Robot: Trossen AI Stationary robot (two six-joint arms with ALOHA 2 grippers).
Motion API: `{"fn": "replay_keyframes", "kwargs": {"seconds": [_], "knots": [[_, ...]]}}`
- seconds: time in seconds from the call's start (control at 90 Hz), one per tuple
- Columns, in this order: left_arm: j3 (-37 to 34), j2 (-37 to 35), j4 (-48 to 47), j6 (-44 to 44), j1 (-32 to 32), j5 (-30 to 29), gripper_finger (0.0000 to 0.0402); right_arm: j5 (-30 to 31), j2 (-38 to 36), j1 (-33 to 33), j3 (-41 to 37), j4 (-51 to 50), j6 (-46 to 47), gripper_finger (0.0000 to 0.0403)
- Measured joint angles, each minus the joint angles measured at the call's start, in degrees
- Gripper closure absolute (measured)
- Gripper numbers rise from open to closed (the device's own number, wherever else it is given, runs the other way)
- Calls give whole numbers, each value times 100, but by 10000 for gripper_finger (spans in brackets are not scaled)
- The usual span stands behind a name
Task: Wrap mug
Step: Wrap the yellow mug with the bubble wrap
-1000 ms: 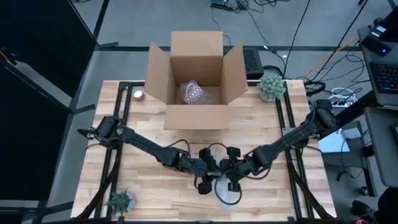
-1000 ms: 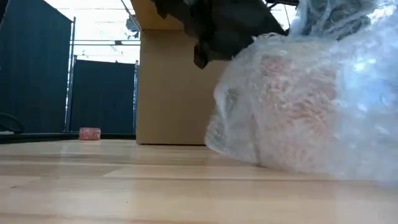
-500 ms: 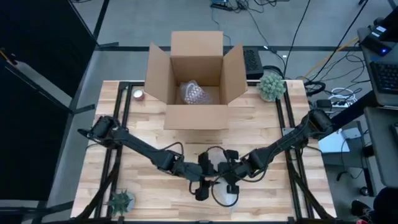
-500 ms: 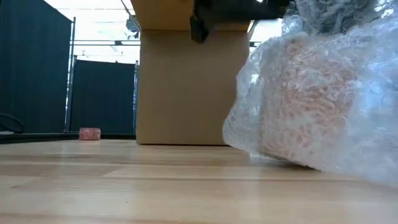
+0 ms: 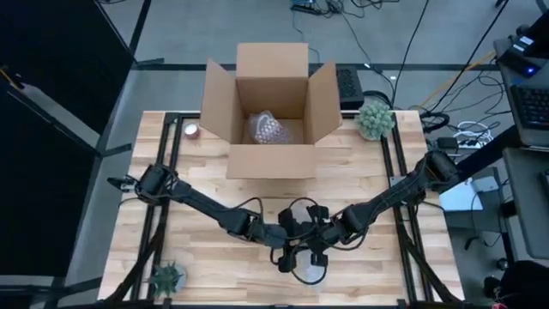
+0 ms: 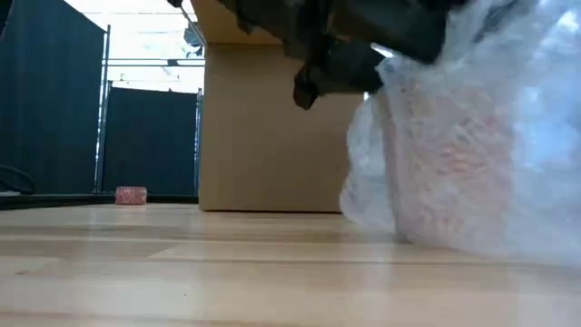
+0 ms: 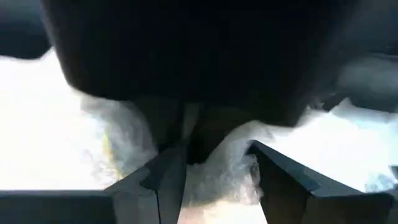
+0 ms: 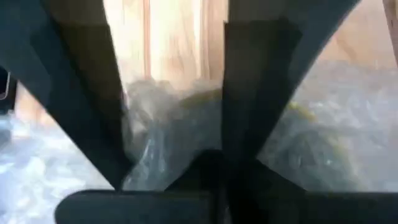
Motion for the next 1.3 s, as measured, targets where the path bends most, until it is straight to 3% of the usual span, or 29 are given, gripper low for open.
{"fn": "replay_keyframes", "kwargs": {"seconds": [0.289, 0.533, 0.7, 0.944, 1.3], "knots": [[-15, -43, 9, -17, -15, 26, 242, -22, -16, 69, 1235, -1948, -38, 403], [-18, -38, 18, -17, -19, 29, 242, 35, 27, 270, 1505, -1877, 73, 403], [-23, -33, 79, -35, -18, 40, 242, 465, 236, 338, 1504, -1858, 132, 403], [-24, -97, 106, -41, -46, 166, 242, 576, 743, 266, 1044, -1723, 520, 403], [-52, -852, -871, -15, -86, 221, 242, 543, 806, 264, 952, -1530, 473, 403]]}}
